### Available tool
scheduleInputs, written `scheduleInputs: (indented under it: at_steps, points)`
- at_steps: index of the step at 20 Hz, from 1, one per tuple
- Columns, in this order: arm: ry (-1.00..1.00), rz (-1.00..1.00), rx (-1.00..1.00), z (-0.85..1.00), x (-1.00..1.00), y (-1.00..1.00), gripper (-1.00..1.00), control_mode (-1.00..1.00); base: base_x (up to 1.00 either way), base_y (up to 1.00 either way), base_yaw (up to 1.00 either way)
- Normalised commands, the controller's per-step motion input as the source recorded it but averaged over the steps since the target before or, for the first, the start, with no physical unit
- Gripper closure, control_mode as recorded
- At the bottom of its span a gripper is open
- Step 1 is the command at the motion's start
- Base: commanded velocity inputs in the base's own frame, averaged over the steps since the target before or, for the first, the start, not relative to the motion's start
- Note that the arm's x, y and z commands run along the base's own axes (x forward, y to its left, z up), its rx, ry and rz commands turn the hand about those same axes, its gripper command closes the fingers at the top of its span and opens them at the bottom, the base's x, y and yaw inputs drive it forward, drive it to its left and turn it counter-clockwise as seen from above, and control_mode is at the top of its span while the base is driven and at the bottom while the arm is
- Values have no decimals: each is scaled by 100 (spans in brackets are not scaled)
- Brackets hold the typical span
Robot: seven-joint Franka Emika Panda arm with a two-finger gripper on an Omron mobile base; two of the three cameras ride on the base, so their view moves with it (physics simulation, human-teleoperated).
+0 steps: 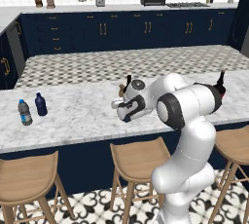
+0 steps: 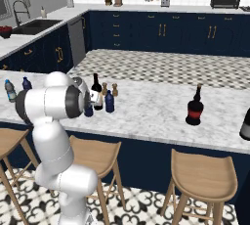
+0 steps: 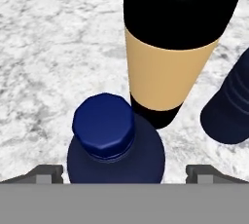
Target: Move the plastic bottles in the middle to the plastics group, and the glass bottles in the middle to the glass group.
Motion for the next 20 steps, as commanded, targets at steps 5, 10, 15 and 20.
scheduleInputs:
  at_steps: [5, 10, 15, 20]
  points:
    - [0, 0, 0, -3, 1, 0, -100, -100, 0, 0, 0]
    - [0, 0, 0, 0, 0, 0, 100, -100, 0, 0, 0]
    - [-4, 1, 0, 8, -19, 2, 100, -100, 0, 0, 0]
    - [-14, 13, 1, 43, -77, 43, 100, -100, 0, 0, 0]
